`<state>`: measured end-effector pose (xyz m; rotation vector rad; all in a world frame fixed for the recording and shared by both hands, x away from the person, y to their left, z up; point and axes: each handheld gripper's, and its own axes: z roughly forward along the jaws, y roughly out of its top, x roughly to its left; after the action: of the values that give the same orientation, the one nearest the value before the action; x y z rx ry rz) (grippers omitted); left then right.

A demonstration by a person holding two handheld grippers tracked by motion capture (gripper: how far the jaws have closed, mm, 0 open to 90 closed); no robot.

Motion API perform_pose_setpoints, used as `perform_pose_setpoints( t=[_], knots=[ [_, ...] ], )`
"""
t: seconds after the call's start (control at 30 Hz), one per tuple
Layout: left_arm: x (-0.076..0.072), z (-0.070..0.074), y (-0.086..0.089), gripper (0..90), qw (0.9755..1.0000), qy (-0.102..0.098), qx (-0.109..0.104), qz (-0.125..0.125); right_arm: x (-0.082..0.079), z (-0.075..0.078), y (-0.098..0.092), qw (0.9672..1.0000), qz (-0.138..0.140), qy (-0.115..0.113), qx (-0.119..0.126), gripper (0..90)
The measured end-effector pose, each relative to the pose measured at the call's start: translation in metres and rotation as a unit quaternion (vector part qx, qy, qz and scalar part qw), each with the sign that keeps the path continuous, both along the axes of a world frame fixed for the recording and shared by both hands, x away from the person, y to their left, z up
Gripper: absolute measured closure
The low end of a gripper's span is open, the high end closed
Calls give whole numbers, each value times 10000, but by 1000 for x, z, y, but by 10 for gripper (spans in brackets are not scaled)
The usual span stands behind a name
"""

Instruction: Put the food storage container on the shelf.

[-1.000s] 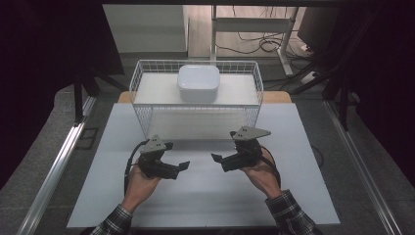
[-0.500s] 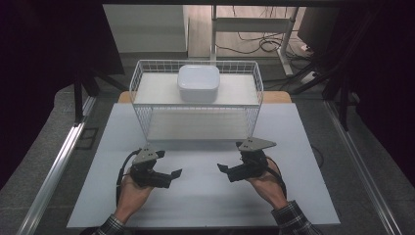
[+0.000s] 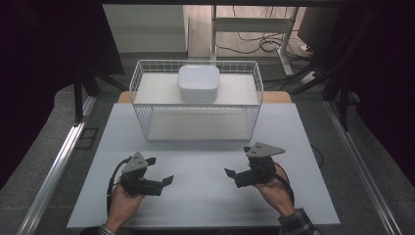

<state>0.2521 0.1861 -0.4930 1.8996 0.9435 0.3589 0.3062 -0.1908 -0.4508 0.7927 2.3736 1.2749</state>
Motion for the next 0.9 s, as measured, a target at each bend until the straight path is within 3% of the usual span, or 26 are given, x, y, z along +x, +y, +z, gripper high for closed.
perform_pose_setpoints(
  t=[0.3, 0.9],
  knots=[
    [-10, -5, 14, 70, 9999, 58, -29, 123, -6, -6, -17, 9998, -188, 33, -28, 0],
    [-20, -20, 28, 63, 9992, 175, 175, 307, -22, -25, -40, 9988, -441, 70, -192, 3]
  ],
)
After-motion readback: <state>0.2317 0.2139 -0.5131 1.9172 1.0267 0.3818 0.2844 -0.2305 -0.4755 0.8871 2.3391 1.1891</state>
